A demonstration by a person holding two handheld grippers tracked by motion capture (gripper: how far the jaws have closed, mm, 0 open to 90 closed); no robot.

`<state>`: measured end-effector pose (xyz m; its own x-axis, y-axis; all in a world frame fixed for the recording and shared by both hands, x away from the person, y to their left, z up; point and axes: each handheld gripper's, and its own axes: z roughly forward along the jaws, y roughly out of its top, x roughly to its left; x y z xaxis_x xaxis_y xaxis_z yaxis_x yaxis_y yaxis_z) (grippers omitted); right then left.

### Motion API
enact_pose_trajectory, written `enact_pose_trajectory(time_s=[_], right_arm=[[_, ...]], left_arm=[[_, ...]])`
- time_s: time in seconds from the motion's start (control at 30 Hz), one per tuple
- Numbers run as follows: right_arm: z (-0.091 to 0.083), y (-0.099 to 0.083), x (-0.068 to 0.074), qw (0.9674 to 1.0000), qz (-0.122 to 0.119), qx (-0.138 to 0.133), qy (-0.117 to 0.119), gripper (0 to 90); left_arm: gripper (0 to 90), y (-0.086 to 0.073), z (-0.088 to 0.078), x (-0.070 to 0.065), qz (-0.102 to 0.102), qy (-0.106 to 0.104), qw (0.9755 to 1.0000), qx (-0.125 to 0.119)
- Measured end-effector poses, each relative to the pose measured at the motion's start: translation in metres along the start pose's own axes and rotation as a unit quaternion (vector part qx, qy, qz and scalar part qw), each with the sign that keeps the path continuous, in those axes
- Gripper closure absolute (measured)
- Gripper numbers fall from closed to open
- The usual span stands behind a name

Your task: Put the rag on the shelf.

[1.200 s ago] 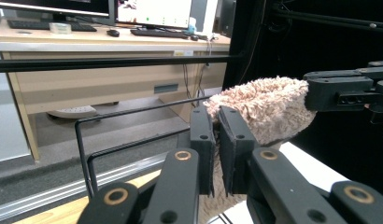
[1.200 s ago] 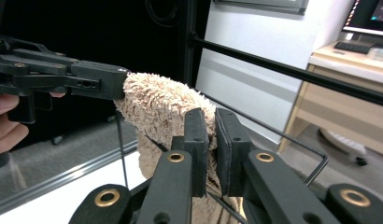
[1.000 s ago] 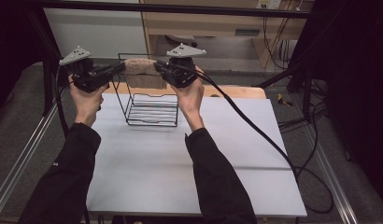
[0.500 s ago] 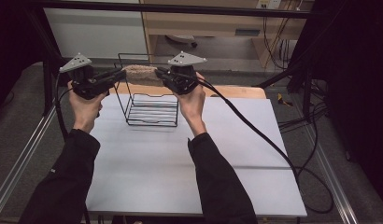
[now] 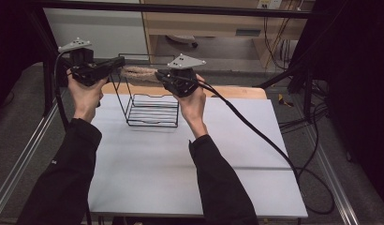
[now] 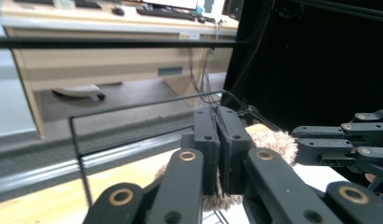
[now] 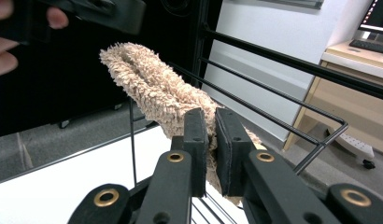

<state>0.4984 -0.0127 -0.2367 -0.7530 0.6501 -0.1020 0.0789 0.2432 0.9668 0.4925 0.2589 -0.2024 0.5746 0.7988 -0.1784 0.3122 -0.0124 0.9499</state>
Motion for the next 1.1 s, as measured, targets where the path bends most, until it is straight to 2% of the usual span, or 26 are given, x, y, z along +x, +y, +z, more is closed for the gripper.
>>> enact_pose_trajectory(time_s=[0.17,0.23,0.4,0.53,0.73,0.8,0.87,1.0,1.1], right_arm=[[0.0,-0.001,0.0,1.0,-0.005,0.004,0.003,83.2],[0.0,-0.001,0.0,1.0,-0.005,0.007,0.005,82.9],[0.001,-0.004,0.001,0.9999,0.0,0.008,0.009,81.1],[-0.002,-0.005,-0.001,0.9998,0.007,0.005,0.019,75.8],[-0.015,0.003,-0.004,0.9994,0.013,-0.014,0.029,67.9],[-0.018,0.006,-0.006,0.9991,0.021,-0.02,0.032,69.0],[-0.019,0.008,-0.008,0.9986,0.03,-0.018,0.039,74.8],[-0.013,0.004,-0.008,0.9979,0.042,0.002,0.049,84.7],[-0.007,-0.001,-0.005,0.9972,0.045,0.024,0.055,88.8]], left_arm=[[89.1,-0.014,-0.001,-0.002,0.016,-0.017,0.9996,0.017],[89.1,-0.018,-0.001,-0.001,0.016,-0.02,0.9994,0.024],[89.2,-0.024,0.002,-0.001,0.019,-0.015,0.9991,0.033],[89.2,-0.026,0.005,-0.002,0.023,-0.009,0.999,0.037],[89.3,-0.032,0.012,-0.003,0.021,-0.007,0.9987,0.045],[89.3,-0.034,0.014,-0.003,0.023,-0.003,0.9985,0.049],[89.3,-0.036,0.015,-0.004,0.025,-0.002,0.9984,0.05],[89.3,-0.038,0.016,-0.003,0.03,0.0,0.9983,0.051],[89.3,-0.04,0.015,-0.003,0.033,0.0,0.9981,0.052]])
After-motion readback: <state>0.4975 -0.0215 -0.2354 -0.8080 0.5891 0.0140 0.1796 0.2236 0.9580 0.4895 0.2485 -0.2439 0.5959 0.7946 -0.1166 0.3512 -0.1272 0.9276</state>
